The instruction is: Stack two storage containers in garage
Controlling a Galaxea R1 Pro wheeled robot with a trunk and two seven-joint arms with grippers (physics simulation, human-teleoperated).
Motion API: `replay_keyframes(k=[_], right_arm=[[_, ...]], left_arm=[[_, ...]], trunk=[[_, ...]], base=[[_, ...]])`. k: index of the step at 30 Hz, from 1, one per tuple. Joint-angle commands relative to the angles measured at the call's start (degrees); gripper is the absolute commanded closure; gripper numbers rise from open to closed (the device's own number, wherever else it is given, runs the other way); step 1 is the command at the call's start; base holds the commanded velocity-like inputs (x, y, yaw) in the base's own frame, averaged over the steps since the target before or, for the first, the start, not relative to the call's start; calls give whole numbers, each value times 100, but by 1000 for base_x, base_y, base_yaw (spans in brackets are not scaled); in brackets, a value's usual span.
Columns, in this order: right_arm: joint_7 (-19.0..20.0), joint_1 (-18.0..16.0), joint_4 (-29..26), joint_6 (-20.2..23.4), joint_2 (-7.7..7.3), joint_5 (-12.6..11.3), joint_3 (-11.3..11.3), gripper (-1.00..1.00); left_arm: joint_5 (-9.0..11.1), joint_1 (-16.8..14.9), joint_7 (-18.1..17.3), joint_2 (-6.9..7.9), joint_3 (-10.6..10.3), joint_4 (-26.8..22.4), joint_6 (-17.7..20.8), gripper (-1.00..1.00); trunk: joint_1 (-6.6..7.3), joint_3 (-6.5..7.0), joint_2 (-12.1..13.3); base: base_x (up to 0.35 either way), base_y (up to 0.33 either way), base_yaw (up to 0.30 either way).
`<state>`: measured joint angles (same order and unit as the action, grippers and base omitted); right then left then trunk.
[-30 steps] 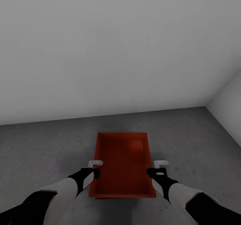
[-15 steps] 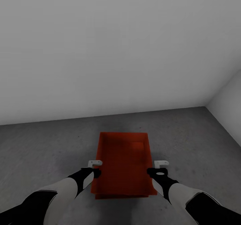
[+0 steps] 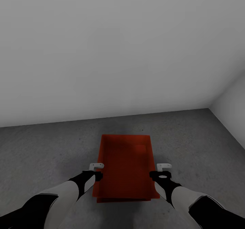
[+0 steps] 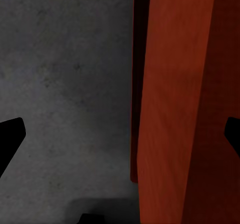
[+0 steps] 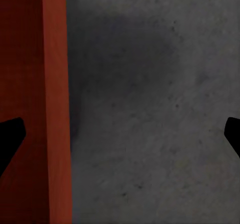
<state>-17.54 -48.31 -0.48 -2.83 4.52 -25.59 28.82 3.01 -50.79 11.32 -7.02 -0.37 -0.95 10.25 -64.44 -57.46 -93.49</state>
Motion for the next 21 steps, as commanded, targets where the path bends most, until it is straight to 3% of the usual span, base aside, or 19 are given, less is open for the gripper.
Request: replay_keyframes(k=[1, 21], right_arm=[[-12, -3, 4, -23, 2, -61, 44, -100], [-12, -3, 4, -24, 0, -60, 42, -100]], left_arm=[[32, 1, 20, -1, -6, -10, 29, -100], [23, 3, 27, -10, -6, -10, 30, -100]], trunk=[[0, -3, -2], [0, -3, -2]], base=[[0, 0, 0], [0, 0, 0]])
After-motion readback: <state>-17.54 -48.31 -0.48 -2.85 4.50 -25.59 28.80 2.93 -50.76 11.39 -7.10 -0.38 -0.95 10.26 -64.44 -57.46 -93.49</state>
